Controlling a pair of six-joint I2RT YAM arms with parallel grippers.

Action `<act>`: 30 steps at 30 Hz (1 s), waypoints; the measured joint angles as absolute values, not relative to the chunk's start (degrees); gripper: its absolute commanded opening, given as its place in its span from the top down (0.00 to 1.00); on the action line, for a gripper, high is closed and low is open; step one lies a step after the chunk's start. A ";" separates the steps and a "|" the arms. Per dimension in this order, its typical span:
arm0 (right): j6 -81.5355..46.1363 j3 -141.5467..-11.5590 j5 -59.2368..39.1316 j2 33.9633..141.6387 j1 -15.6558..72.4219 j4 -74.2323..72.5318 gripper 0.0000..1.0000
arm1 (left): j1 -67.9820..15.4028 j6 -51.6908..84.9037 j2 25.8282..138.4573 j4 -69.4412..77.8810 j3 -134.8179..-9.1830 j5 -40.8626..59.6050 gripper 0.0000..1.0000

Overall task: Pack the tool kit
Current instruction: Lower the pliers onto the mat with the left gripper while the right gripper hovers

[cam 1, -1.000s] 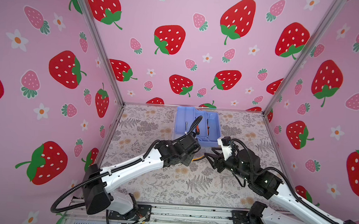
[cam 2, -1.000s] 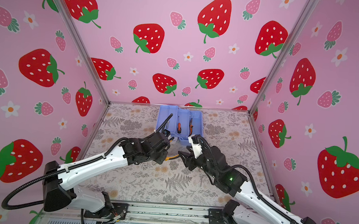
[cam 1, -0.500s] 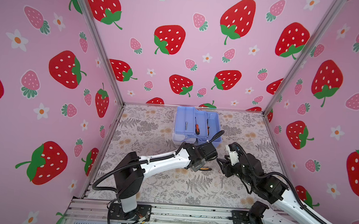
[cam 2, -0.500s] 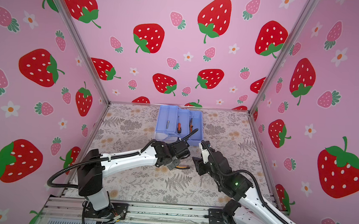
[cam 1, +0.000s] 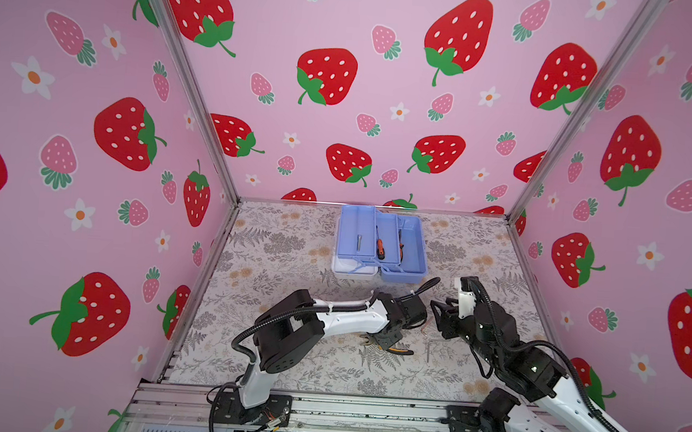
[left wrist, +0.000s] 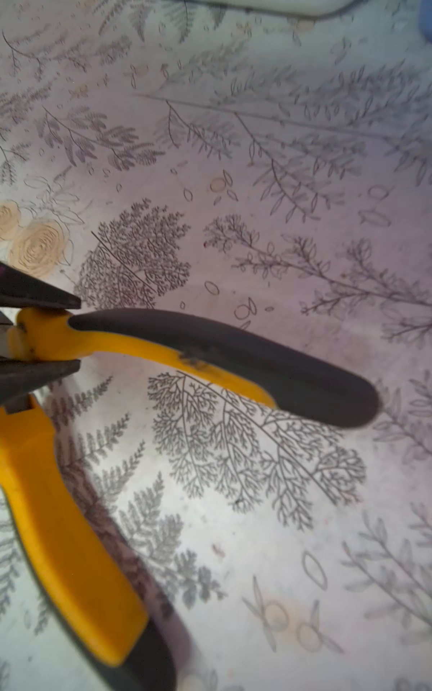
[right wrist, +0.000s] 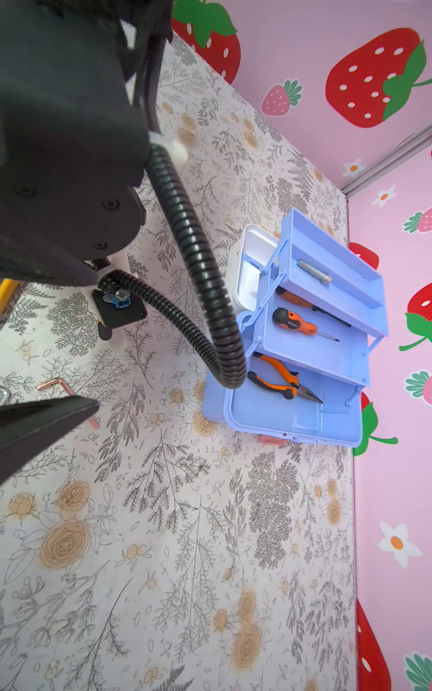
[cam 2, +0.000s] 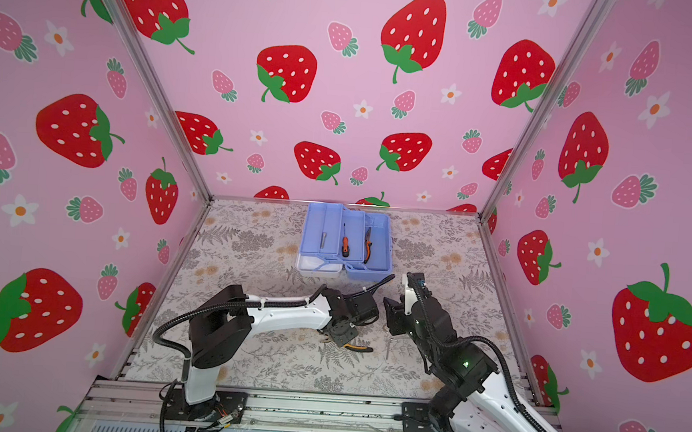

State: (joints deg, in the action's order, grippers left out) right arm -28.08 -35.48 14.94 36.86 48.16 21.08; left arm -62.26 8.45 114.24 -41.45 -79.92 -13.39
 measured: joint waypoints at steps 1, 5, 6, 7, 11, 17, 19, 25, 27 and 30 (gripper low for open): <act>-28.32 -35.33 14.87 37.21 48.07 21.06 0.49 | -62.24 8.62 114.41 -41.34 -79.94 -13.26 0.79; -28.73 -35.05 14.70 38.28 47.70 20.86 0.49 | -62.11 9.39 114.87 -40.66 -79.99 -12.38 0.60; -28.71 -34.94 14.63 38.46 47.64 20.62 0.46 | -62.17 9.65 115.09 -40.32 -79.99 -11.94 0.56; -28.71 -34.81 14.52 38.61 47.55 20.38 0.45 | -62.24 9.76 115.18 -40.07 -79.99 -11.88 0.52; -28.71 -33.39 13.04 40.97 46.87 18.46 0.47 | -62.26 10.90 114.74 -39.68 -79.99 -11.27 0.44; -28.64 -31.46 7.49 49.30 44.62 13.56 0.62 | -62.26 14.85 105.08 -39.64 -79.11 -11.31 0.50; -28.64 -31.09 5.69 51.05 43.51 11.79 0.69 | -62.26 16.71 99.53 -39.00 -77.45 -11.62 0.61; -28.93 -30.79 1.28 56.21 40.10 4.43 0.96 | -62.24 23.99 87.70 -37.08 -66.98 -11.31 1.00; -28.80 -30.79 -0.56 59.53 39.18 2.24 0.99 | -62.24 26.94 86.06 -36.23 -62.39 -9.91 1.00; -28.58 -31.62 -3.53 66.87 38.59 0.12 1.00 | -62.30 30.55 83.85 -34.04 -55.64 -7.79 1.00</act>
